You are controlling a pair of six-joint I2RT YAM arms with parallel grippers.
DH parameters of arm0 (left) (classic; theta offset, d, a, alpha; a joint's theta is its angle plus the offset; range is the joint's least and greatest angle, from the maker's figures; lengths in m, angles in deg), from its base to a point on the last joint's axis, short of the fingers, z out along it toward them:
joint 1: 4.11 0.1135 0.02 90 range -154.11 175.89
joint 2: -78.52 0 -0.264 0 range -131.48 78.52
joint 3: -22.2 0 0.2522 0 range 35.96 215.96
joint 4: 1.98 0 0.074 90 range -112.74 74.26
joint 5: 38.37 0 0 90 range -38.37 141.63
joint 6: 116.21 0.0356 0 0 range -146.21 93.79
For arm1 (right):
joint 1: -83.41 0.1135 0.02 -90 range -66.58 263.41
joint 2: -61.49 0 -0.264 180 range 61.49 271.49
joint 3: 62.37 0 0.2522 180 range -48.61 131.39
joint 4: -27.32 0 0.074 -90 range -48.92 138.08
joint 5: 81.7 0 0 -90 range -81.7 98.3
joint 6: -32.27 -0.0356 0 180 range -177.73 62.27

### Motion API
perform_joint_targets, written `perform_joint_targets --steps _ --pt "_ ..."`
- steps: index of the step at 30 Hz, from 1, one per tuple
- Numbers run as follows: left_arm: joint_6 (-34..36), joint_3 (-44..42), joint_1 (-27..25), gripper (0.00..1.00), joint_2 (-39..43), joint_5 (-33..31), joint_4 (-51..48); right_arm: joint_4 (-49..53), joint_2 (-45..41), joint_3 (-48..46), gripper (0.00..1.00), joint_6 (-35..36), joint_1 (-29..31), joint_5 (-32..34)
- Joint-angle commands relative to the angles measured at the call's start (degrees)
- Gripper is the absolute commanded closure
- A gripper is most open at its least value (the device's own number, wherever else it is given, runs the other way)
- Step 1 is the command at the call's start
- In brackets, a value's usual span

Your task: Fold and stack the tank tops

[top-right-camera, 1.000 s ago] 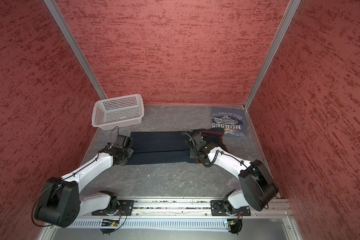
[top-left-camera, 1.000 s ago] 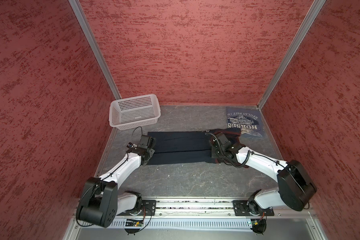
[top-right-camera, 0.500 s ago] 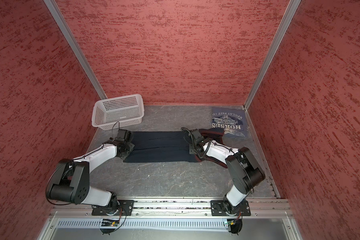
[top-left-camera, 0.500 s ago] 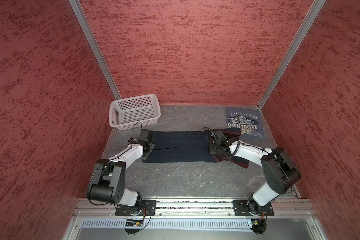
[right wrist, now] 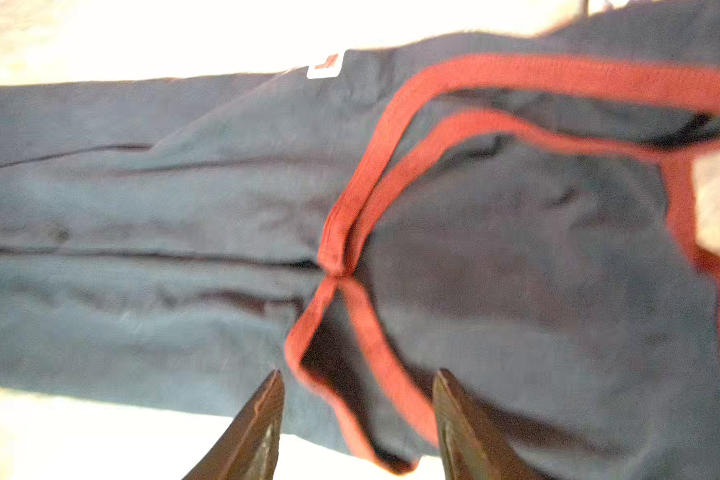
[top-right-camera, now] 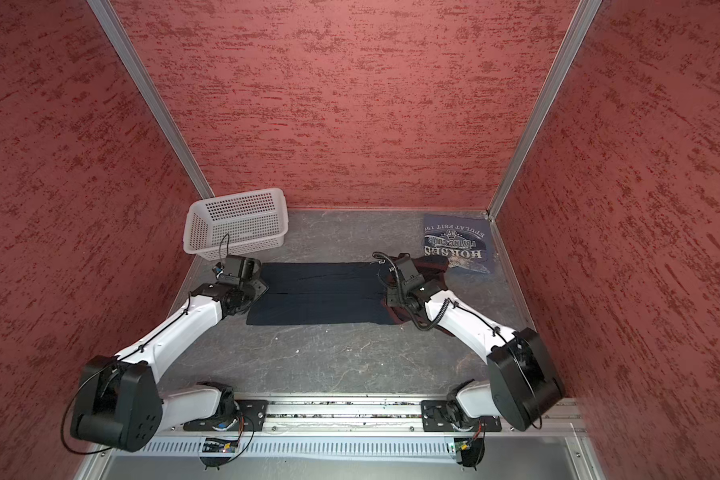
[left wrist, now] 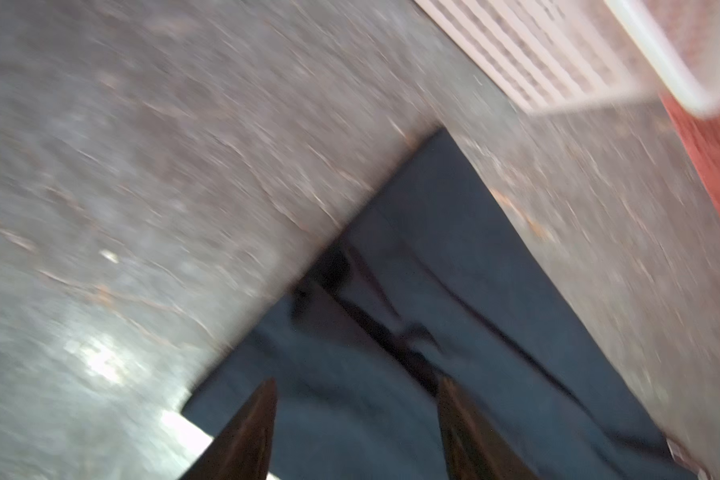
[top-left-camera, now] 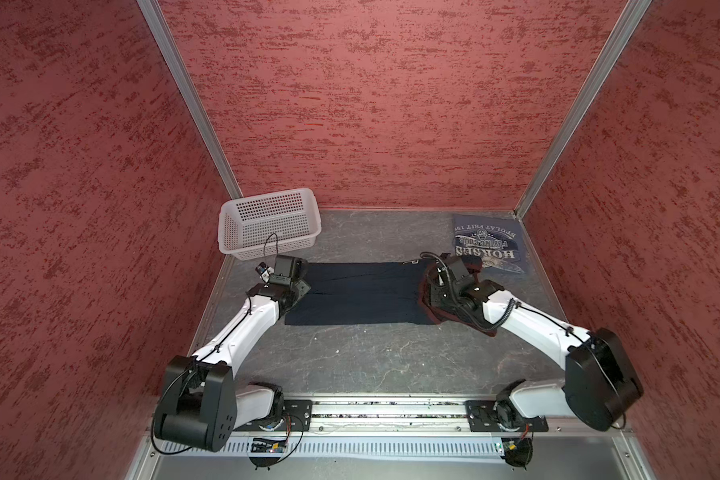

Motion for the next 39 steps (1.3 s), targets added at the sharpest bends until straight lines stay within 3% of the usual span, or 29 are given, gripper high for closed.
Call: perform_joint_targets --steps 1,5,10,12,15,18,20,23,25,29,33,39 --pt "3.09 0.36 -4.93 0.36 -4.10 3.40 2.52 0.05 -0.38 -2.44 0.42 -3.51 1.98 -5.06" --pt "4.68 3.38 -6.85 0.37 -13.42 8.18 7.47 -0.78 2.05 -4.02 0.41 -3.36 2.21 -2.26" --pt "5.10 5.33 -6.56 0.37 -21.12 8.81 9.04 -2.40 7.40 -4.27 0.45 -1.97 2.28 -1.84" --pt "4.96 4.58 -5.54 0.37 -22.25 8.94 9.77 -2.36 9.22 -4.06 0.50 -1.74 2.17 0.17" --pt "3.62 1.85 -2.97 0.37 -22.88 9.51 10.36 -1.23 10.70 -2.90 0.68 -0.84 1.19 3.89" --pt "2.14 -2.74 -0.39 0.37 -21.17 9.63 11.88 0.83 10.89 -2.06 0.72 -0.76 -1.75 7.79" --pt "1.32 -5.71 0.84 0.37 -19.10 9.22 12.96 1.85 9.94 -1.86 0.71 -0.33 -3.47 8.30" --pt "0.99 -9.15 1.37 0.37 -15.81 9.18 14.44 4.06 6.45 -1.55 0.49 0.17 -3.99 6.35" --pt "0.62 -10.20 1.22 0.37 -14.30 8.92 14.11 5.47 2.35 -2.11 0.41 -0.73 -3.94 2.75" --pt "-0.93 -12.33 1.02 0.37 -10.93 7.72 13.56 10.56 -5.78 -5.60 0.41 -8.85 -3.01 1.61" --pt "-2.34 -14.87 1.12 0.36 -6.73 5.91 13.71 14.88 -12.93 -10.89 0.43 -19.84 1.70 3.21" --pt "-2.17 -15.29 1.22 0.35 -5.45 5.62 13.40 11.13 -15.63 -20.34 0.43 -29.23 3.76 4.42"
